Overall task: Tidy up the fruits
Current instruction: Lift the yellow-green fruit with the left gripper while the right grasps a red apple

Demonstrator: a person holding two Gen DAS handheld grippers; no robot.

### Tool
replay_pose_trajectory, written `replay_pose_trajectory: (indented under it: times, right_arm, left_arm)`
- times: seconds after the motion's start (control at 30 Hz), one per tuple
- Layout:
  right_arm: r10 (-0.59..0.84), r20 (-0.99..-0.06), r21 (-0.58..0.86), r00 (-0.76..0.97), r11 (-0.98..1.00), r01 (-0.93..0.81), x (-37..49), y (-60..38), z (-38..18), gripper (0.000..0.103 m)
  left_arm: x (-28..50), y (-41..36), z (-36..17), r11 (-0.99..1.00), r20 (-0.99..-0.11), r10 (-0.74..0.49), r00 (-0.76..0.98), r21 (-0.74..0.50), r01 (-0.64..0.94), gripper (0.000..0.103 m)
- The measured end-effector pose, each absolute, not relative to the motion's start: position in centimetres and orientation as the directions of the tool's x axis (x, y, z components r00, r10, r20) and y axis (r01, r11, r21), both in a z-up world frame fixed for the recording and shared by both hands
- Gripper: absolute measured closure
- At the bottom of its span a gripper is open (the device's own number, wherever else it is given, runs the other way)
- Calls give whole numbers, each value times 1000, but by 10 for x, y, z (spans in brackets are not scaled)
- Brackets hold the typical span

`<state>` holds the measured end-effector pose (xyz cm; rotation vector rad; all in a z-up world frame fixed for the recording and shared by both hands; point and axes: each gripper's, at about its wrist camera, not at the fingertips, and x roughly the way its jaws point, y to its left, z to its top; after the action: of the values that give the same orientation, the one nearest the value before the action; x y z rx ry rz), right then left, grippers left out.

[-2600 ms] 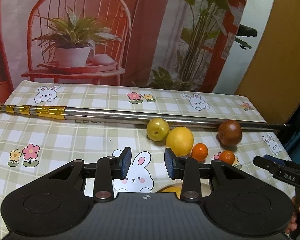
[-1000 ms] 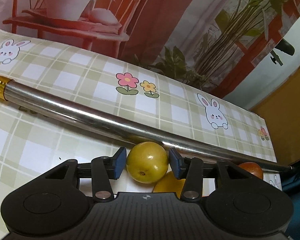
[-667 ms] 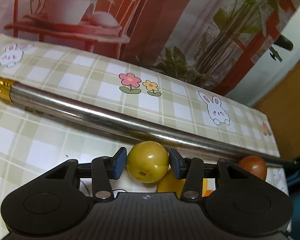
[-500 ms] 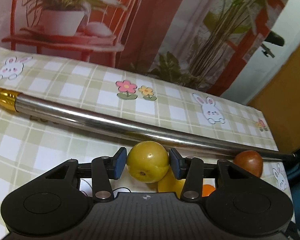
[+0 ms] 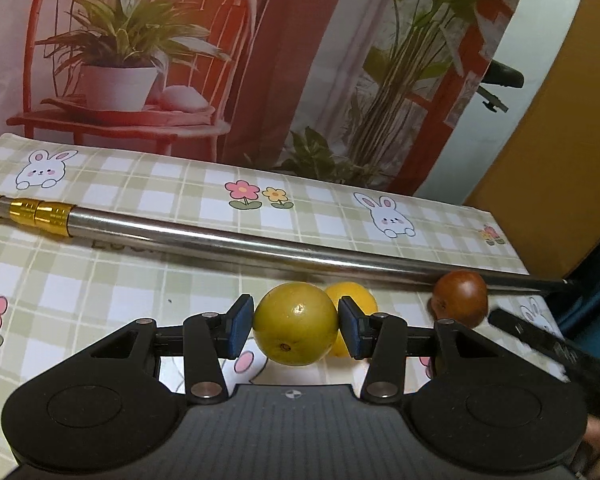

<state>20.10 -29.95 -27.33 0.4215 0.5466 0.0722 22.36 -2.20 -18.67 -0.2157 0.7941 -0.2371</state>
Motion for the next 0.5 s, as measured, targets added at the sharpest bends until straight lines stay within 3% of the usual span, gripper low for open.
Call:
replay_pose_trajectory:
  times: [0.23, 0.3, 0.5]
  right_arm:
    - [222, -468, 533, 855, 843, 72, 237, -314, -285, 46]
    - [236, -470, 556, 850, 827, 78, 245, -316, -290, 40]
    - [294, -469, 595, 833, 802, 52, 260, -310, -298, 42]
  left_arm:
    - [211, -20, -182, 947, -657, -308, 688, -281, 155, 54]
    - [211, -20, -181, 945, -654, -314, 689, -286, 159, 54]
    - [204, -22, -182, 944, -649, -321, 690, -283, 172, 54]
